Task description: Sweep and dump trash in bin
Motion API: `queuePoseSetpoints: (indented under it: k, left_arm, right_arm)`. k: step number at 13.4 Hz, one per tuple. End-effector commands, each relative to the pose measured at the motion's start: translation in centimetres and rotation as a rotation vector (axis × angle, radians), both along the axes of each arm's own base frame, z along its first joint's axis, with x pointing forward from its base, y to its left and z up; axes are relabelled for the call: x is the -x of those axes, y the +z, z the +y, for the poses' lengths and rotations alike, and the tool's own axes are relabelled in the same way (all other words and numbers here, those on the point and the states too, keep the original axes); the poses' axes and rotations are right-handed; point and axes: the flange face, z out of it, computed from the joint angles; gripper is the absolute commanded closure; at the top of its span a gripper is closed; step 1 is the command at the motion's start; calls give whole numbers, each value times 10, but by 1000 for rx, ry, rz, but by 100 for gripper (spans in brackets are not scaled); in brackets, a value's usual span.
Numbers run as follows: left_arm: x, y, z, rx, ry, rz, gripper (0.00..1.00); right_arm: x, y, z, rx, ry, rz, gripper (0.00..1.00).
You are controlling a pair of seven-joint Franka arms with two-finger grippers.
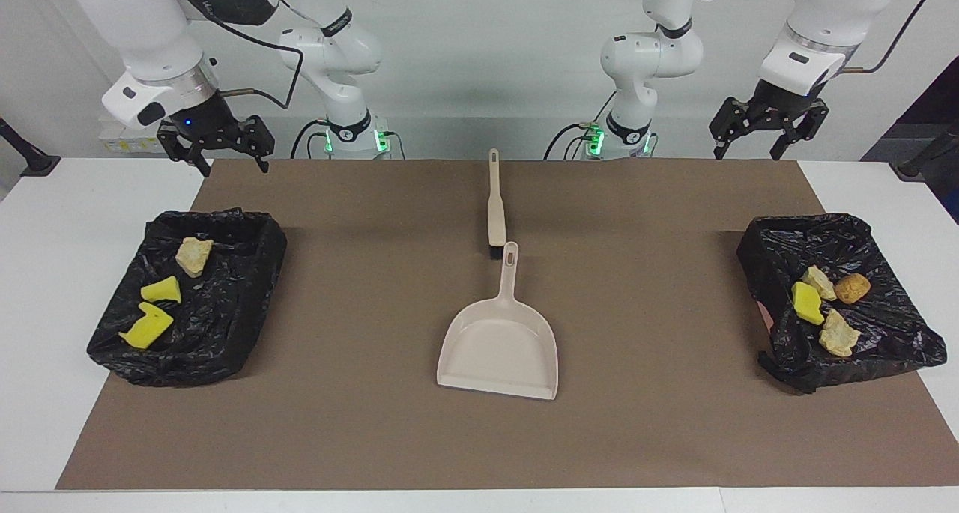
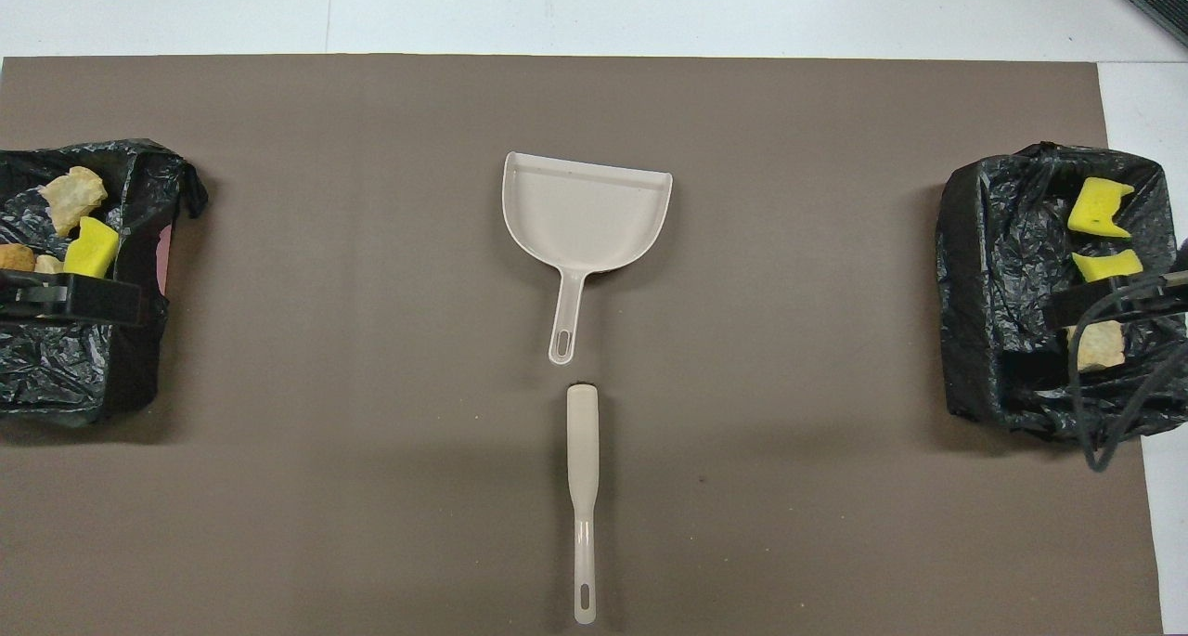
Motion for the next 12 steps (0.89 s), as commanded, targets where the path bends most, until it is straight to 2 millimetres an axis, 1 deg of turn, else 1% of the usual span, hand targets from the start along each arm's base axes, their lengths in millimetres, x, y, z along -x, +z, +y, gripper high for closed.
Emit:
queuePoseSetpoints:
  k: [1,8,12]
  left_arm:
    - [5,5,3,4,4,4,0]
    - [5,5,3,4,4,4,0]
    - [5,5,3,4,4,4,0]
  right_arm:
    - [-2,3,1,-14,-18,0,0]
    - [0,3,1,-13,-15,10,0]
    - [-7,3,5,-34,-18,-21,0]
